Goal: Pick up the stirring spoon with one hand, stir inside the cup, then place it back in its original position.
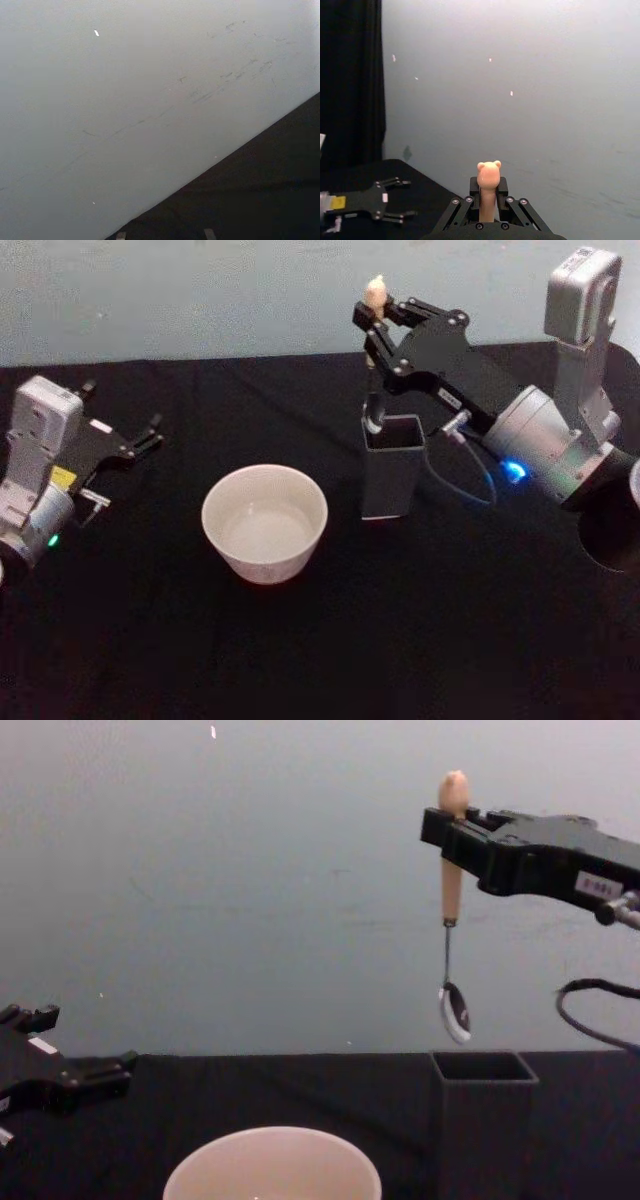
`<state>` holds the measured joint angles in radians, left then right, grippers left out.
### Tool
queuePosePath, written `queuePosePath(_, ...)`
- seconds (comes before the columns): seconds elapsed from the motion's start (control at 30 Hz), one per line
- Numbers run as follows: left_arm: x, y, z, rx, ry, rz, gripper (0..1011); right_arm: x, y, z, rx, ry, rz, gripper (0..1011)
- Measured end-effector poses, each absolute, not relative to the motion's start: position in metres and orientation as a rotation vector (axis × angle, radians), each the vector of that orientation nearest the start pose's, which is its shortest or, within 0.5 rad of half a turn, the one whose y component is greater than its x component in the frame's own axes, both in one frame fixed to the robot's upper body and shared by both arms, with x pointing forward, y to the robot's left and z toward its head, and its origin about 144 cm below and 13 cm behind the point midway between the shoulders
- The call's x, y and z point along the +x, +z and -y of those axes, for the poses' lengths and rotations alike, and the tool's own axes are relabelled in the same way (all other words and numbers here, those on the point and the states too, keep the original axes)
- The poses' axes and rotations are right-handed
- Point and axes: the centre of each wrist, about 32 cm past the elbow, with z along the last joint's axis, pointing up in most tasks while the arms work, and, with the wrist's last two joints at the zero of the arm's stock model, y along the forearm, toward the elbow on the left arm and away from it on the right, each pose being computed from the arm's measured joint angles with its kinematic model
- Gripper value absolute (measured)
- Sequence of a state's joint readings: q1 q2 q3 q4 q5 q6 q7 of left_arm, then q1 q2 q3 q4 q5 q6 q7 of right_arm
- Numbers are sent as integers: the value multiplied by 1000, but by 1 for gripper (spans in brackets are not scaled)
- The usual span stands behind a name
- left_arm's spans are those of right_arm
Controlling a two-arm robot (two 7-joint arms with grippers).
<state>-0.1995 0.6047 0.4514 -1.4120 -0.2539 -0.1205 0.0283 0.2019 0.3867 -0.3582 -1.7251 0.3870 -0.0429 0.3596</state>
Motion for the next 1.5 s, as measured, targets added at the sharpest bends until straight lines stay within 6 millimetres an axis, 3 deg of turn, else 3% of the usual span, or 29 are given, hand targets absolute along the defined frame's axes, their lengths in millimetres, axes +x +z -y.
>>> queuePosePath(1.5, 489, 1140, -310, 304, 1248, 285, 1001, 479, 1199, 222, 4, -914, 154, 211)
